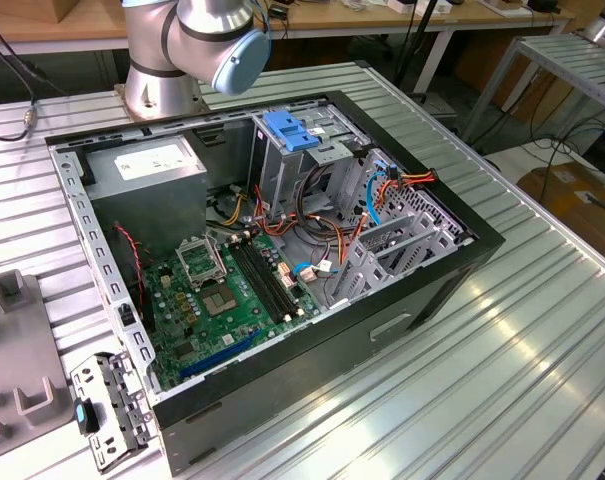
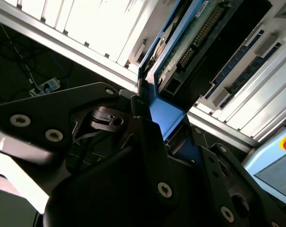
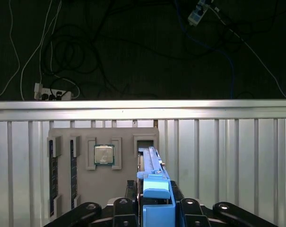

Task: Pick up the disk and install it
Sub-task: 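Pick up the disk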

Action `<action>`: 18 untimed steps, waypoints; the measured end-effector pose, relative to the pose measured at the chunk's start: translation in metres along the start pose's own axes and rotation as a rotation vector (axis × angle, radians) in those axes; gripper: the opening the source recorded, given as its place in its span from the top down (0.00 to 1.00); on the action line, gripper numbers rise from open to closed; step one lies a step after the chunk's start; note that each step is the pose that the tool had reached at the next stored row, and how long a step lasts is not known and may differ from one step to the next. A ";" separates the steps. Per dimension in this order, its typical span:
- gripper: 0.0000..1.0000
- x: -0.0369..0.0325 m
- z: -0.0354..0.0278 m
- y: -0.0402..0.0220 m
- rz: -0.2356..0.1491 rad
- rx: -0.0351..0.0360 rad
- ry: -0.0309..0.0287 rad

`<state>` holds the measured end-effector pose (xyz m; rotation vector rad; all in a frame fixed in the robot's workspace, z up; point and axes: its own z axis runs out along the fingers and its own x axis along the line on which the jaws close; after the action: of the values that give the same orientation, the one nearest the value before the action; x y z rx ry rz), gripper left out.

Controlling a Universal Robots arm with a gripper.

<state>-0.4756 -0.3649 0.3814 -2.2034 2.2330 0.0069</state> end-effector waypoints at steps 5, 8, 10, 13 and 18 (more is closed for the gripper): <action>0.63 0.0000 -0.0019 0.0000 0.000 -0.0002 0.0001; 0.63 0.0000 -0.0031 0.0000 0.000 -0.0003 0.0001; 0.63 0.0000 -0.0038 0.0000 0.000 -0.0003 0.0001; 0.63 0.0000 -0.0051 0.0000 0.000 -0.0004 0.0001; 0.63 0.0000 -0.0074 0.0000 0.000 -0.0004 0.0001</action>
<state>-0.4756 -0.3649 0.3888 -2.2036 2.2333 0.0073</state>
